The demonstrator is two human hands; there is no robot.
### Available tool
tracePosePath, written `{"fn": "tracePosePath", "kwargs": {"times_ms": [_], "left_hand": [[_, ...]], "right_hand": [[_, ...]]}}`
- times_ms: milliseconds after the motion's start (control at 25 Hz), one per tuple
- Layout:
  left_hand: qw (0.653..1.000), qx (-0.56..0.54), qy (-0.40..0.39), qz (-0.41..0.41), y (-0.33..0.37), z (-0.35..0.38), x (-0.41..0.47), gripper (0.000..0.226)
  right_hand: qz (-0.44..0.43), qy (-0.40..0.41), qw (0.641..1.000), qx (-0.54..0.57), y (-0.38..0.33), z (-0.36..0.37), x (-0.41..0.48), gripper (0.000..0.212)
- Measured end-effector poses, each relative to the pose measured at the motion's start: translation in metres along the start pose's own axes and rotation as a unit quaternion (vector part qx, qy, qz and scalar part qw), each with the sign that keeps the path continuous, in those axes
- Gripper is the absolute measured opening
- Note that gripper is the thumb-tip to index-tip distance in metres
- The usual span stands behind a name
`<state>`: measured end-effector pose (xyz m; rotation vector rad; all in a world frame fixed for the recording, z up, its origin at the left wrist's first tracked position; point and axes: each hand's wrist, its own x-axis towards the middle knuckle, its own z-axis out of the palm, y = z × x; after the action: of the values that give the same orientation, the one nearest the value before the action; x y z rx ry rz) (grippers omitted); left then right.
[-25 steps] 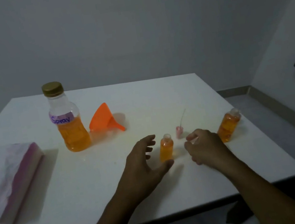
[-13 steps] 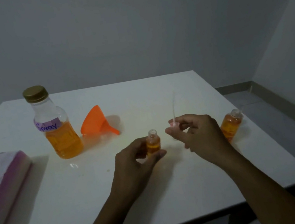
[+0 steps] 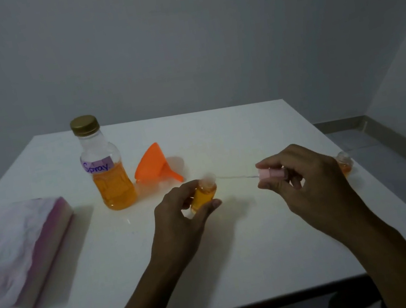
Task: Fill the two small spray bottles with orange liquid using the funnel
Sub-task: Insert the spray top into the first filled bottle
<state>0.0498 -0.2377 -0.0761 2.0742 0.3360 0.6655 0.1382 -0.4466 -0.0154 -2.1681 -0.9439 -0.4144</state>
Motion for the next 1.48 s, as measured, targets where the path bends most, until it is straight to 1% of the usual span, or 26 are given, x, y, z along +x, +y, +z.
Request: {"fn": "tracePosePath", "kwargs": {"times_ms": [160,280,400,560,600,640,720,840,920,1000,1040,1080,1120,1200,1240,1320,1360,1400,1440,1480], "left_hand": [[1.0,0.018,-0.002,0.013,-0.002,-0.002,0.0,0.05],[0.999,0.039,-0.013,0.026,-0.003,0.0,-0.002,0.048],[0.997,0.055,-0.03,0.039,-0.004,0.004,-0.005,0.047],[0.994,0.07,-0.047,0.069,0.0,0.009,-0.007,0.051],[0.993,0.073,-0.053,0.072,0.001,0.009,-0.007,0.053],[0.993,0.075,-0.056,0.075,0.002,0.01,-0.008,0.054],[0.991,0.082,-0.059,0.083,0.002,0.01,-0.009,0.053],[0.99,0.083,-0.07,0.09,0.001,0.009,-0.01,0.052],[0.989,0.086,-0.075,0.092,0.001,0.009,-0.009,0.052],[0.988,0.092,-0.074,0.095,-0.001,0.008,-0.007,0.052],[0.988,0.096,-0.074,0.099,-0.002,0.007,-0.006,0.052],[0.987,0.101,-0.076,0.103,-0.003,0.006,-0.006,0.053],[0.986,0.103,-0.08,0.104,-0.003,0.006,-0.006,0.054],[0.985,0.106,-0.087,0.103,-0.004,0.005,-0.006,0.055],[0.985,0.109,-0.089,0.103,-0.004,0.004,-0.006,0.056],[0.984,0.115,-0.091,0.1,-0.005,0.003,-0.004,0.057],[0.984,0.117,-0.089,0.098,-0.005,0.002,-0.004,0.058],[0.984,0.119,-0.086,0.098,-0.006,0.001,-0.003,0.058],[0.984,0.121,-0.085,0.098,-0.006,0.0,-0.002,0.058],[0.984,0.121,-0.084,0.098,-0.006,0.0,-0.003,0.058]], "right_hand": [[-0.03,0.015,0.999,-0.02,-0.001,0.001,0.003,0.028],[-0.077,0.021,0.996,-0.035,-0.006,0.005,0.01,0.025],[-0.135,-0.01,0.99,-0.037,-0.007,0.012,0.017,0.022],[-0.151,-0.088,0.984,-0.015,-0.01,0.025,0.021,0.022],[-0.143,-0.104,0.984,-0.004,-0.01,0.028,0.021,0.022],[-0.116,-0.115,0.986,0.012,-0.01,0.029,0.021,0.02],[-0.025,-0.14,0.989,0.031,-0.012,0.028,0.019,0.015],[0.059,-0.145,0.987,-0.022,-0.008,0.027,0.019,0.05],[0.072,-0.165,0.984,-0.007,-0.009,0.021,0.019,0.052],[0.062,-0.199,0.977,0.034,-0.007,0.018,0.018,0.051],[0.046,-0.202,0.977,0.045,-0.007,0.018,0.016,0.045],[0.036,-0.198,0.979,0.041,-0.006,0.019,0.015,0.033],[0.047,-0.186,0.981,0.031,-0.007,0.021,0.015,0.03],[0.084,-0.163,0.983,-0.007,-0.007,0.022,0.016,0.052],[0.091,-0.168,0.982,-0.009,-0.005,0.022,0.017,0.051],[0.08,-0.182,0.979,0.035,-0.008,0.021,0.015,0.045],[0.061,-0.182,0.98,0.057,-0.01,0.023,0.014,0.039],[0.053,-0.182,0.981,0.049,-0.011,0.027,0.013,0.028],[0.064,-0.168,0.983,0.042,-0.012,0.03,0.013,0.024],[0.082,-0.154,0.984,0.025,-0.012,0.032,0.013,0.034]]}}
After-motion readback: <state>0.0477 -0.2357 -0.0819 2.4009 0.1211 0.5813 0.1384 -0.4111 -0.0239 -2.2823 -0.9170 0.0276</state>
